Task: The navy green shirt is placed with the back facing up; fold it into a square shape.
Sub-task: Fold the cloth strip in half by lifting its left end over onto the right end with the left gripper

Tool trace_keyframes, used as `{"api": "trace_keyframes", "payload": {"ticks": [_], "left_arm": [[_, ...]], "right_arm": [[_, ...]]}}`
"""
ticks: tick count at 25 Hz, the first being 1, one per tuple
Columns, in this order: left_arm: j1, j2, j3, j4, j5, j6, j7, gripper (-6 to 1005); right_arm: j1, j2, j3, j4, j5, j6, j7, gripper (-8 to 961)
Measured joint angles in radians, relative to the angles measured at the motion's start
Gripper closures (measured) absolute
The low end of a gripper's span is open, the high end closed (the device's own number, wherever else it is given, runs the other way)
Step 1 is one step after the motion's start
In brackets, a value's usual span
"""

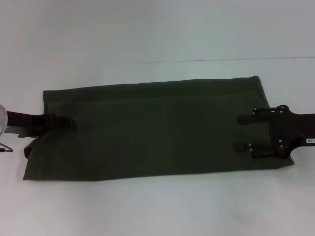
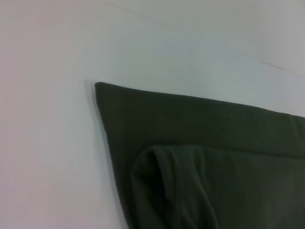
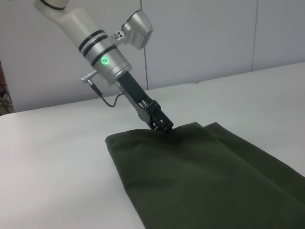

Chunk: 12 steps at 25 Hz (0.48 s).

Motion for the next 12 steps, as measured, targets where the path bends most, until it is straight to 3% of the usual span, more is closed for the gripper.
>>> {"api": "trace_keyframes", "payload": {"ticks": [12], "left_arm": [[-0.001, 0.0, 0.0, 0.001, 0.0, -0.005, 0.0, 119]], "right_arm": [[0.0, 0.0, 0.0, 0.0, 0.0, 0.0, -0.002, 188]]}}
